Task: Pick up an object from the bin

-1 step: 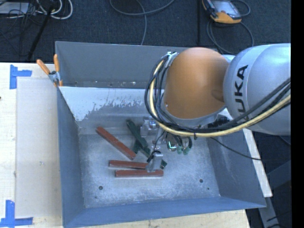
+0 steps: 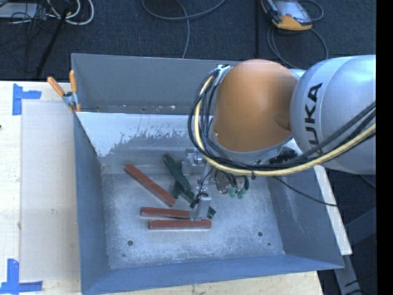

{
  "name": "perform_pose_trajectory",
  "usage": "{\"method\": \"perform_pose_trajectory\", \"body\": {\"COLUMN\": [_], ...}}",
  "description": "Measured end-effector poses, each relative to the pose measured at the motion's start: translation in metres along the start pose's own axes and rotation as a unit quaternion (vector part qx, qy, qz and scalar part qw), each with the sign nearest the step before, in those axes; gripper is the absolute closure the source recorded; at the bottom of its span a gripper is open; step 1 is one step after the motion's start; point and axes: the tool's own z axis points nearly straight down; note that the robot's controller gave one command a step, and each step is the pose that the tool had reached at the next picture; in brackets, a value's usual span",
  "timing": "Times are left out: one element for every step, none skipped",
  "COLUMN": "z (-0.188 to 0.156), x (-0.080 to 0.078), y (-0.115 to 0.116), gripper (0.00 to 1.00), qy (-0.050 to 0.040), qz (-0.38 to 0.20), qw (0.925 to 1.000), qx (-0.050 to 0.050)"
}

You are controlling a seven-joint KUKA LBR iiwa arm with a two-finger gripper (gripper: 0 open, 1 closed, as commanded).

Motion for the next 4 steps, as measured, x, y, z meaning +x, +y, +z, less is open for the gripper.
{"method": "perform_pose_trajectory", "body": {"z": [0.065, 0.147, 0.178, 0.178], "x": [0.001, 0.007, 0.0, 0.003], "y": [-0.01, -0.021, -0.018, -0.019], "gripper": [0.0, 0.0, 0.0, 0.0], "qy": [-0.0024, -0.0019, -0.0008, -0.0002], "qz": [-0.014, 0.0, -0.028, 0.038], "qw": [0.9999, 1.0, 0.9996, 0.9993], "qx": [0.0, 0.0, 0.0, 0.0]}}
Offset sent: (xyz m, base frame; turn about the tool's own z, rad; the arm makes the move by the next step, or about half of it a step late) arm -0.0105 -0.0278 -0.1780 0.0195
